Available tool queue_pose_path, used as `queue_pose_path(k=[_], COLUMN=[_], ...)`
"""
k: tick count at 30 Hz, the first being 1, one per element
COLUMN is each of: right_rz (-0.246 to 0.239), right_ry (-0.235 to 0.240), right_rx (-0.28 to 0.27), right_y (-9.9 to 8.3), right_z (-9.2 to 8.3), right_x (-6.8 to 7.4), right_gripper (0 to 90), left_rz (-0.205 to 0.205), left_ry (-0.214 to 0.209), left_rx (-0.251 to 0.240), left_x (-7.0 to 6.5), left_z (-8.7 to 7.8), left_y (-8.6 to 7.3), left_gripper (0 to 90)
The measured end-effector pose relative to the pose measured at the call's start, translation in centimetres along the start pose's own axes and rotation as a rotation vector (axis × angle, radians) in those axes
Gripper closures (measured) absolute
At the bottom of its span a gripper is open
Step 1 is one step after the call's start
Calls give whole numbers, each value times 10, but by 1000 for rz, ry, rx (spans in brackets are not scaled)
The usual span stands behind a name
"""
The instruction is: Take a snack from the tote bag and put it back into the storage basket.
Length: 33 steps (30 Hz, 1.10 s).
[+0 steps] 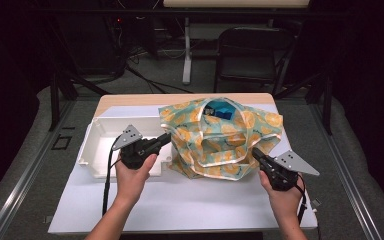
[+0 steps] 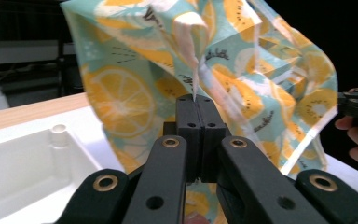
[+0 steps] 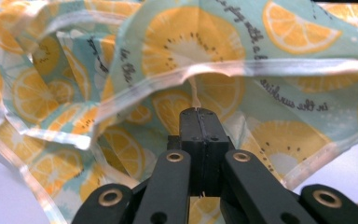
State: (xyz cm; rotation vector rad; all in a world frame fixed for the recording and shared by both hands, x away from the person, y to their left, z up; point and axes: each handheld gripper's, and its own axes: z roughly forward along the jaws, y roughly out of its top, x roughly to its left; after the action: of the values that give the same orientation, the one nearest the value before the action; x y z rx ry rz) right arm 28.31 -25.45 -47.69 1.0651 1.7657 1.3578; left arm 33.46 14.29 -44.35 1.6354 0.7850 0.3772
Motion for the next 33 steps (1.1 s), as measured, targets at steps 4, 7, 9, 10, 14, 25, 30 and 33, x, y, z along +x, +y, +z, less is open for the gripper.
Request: queue_pose_path(k=[4,7,9,10,14,25,30,33], right_rz=[-1,4,9,10,11,46,50,4], right_ry=[-12,-11,-13,-12,-6,136,153,121], right_rx=[5,1,-10,-21,-47,-73,-36,1], right_y=[-4,-5,-4,-3,0,2,4,7], right_z=[0,-3,-7,-9,-14,-10,7,16], right_x=[-2,-2,-2,-2,0,27,35,37], right_gripper=[900,900,900,900,850,398,564,806], left_rz=[-6,-15,-30,-30,-15,-53,-21,-18], left_ry=[-4,-12,-20,-30,-27,-74,-34,-15], left_rx=[-6,-8,-19,-21,-16,11,50,91], left_x=[1,2,2,1,-3,-9,-12,-9], left_z=[-1,-3,-4,-6,-8,3,12,15], left_y=[0,-2,-4,-5,-7,-15,-11,-10], left_gripper=[900,900,885,883,882,498,604,814])
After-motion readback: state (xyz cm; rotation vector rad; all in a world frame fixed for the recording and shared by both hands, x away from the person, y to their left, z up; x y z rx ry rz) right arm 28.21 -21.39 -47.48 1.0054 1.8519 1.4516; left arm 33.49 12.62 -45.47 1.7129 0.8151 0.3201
